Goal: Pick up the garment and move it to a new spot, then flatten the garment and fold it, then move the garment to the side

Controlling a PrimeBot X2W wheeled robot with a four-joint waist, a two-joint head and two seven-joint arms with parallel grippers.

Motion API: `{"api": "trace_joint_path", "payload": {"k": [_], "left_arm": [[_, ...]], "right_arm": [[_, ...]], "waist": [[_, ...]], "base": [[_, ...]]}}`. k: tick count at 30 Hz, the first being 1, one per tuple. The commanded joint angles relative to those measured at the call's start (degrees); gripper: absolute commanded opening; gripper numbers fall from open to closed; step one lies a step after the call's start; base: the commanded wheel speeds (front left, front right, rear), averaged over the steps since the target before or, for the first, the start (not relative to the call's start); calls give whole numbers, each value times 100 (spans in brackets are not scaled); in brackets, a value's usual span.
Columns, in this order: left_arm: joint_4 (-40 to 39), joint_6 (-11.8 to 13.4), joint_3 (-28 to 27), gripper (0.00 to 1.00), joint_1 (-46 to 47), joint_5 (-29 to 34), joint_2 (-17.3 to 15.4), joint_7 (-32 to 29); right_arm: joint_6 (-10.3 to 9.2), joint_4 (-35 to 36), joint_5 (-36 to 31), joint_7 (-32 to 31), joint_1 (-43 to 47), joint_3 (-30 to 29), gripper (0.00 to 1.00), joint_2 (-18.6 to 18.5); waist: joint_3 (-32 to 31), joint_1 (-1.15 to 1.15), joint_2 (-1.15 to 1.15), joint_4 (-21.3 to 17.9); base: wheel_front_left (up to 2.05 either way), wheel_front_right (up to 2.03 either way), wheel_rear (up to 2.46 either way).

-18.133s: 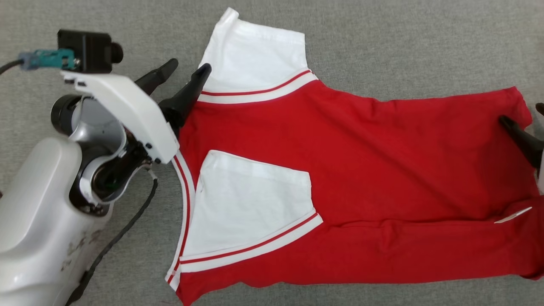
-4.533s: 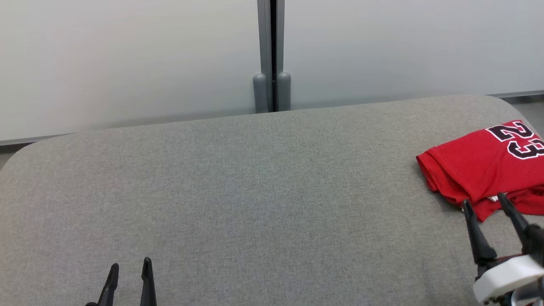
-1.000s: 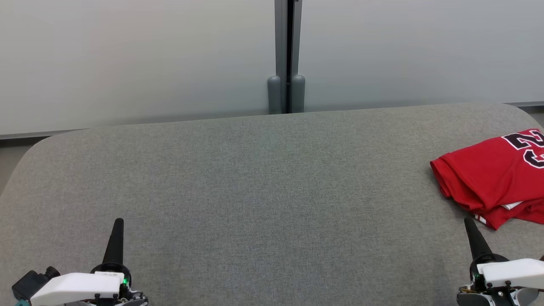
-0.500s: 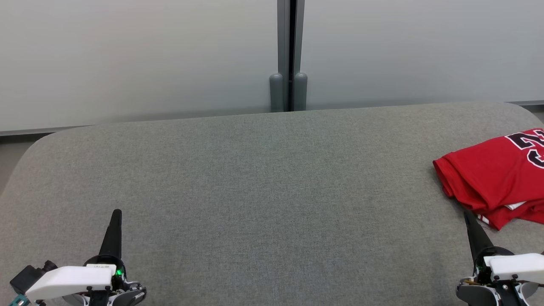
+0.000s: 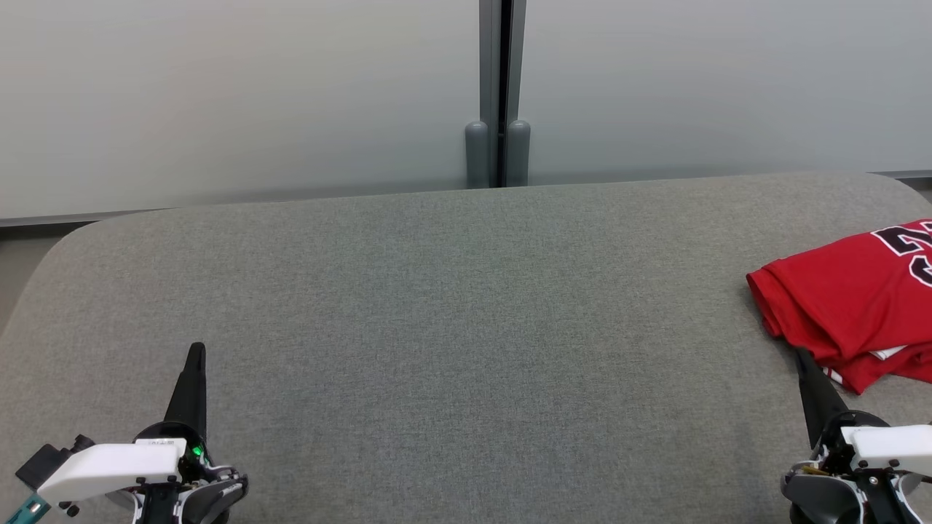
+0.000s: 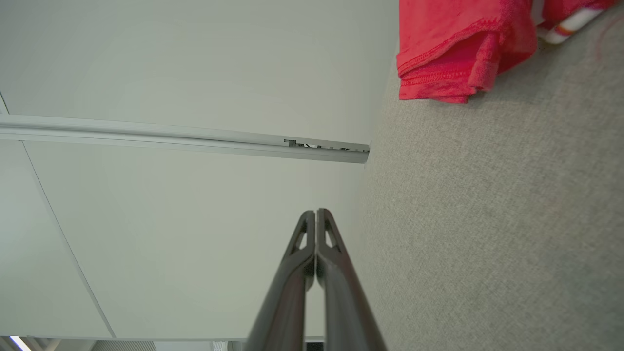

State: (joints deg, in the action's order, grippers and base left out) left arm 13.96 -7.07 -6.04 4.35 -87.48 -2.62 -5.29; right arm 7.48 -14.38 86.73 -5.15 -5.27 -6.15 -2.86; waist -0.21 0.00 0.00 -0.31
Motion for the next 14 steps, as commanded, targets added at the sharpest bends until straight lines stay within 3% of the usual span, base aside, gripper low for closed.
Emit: {"api": "trace_joint_path", "payload": {"k": [1, 14], "left_arm": [[-1, -46, -34, 0, 153, -130, -36, -36], [15, -58, -63, 0, 239, -499, -41, -142]], "right_arm": [[2, 27, 154, -56, -63, -24, 0, -16], [2, 45, 573, -162, -126, -50, 0, -10]], "waist": [[6, 0, 0, 5], [39, 0, 0, 32]], "base": [[0, 0, 0], [0, 0, 0]]}}
